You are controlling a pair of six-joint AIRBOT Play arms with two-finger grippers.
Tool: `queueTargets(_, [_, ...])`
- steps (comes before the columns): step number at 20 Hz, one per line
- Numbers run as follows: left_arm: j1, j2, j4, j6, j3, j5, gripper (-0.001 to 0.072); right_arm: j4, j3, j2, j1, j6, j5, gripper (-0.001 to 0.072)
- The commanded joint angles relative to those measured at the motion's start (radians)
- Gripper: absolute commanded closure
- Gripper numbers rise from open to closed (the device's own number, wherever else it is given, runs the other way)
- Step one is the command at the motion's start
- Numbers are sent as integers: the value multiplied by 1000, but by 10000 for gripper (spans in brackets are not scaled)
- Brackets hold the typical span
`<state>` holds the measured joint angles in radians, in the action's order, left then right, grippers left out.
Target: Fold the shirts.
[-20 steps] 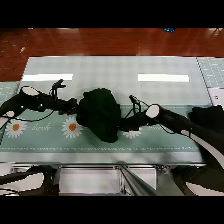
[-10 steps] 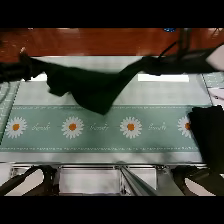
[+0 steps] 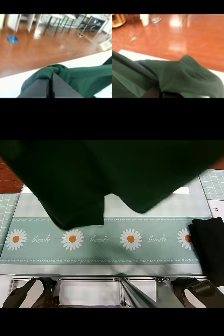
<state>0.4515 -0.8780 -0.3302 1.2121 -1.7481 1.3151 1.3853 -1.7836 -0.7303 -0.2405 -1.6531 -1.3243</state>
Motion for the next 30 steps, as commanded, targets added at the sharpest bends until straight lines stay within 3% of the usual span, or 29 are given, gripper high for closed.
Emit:
queueTargets(1, [9, 79, -14, 9, -150, 17, 689, 38, -18, 105, 2, 4, -61, 691])
queueTargets(7, [9, 132, -20, 14, -188, 69, 688, 0, -18, 137, 2, 4, -110, 691])
queueTargets(10, [8, 127, -99, 25, -137, 84, 688, 3, -15, 122, 2, -6, -149, 691])
queueTargets(14, [-33, 122, -157, 29, 134, 100, 688, 1, 98, 49, 2, -21, -156, 690])
queueTargets(16, [-105, 87, -158, -8, 332, 88, 688, 3, 202, -10, 2, -14, -156, 690])
queueTargets(19, [-274, -60, -170, -64, 581, -40, 688, 99, 324, -148, 2, -2, -110, 690])
queueTargets(21, [-357, -224, -198, -76, 610, -188, 688, 205, 337, -286, 6, -11, -58, 691])
queueTargets(23, [-393, -405, -198, -74, 550, -305, 688, 203, 335, -423, 60, -18, 11, 690])
queueTargets(27, [-398, -743, -198, 8, 294, -328, 688, -19, 309, -647, 209, -31, 183, 690])
queueTargets(30, [-403, -898, -198, 78, 120, -328, 688, -193, 307, -758, 264, -19, 321, 690])
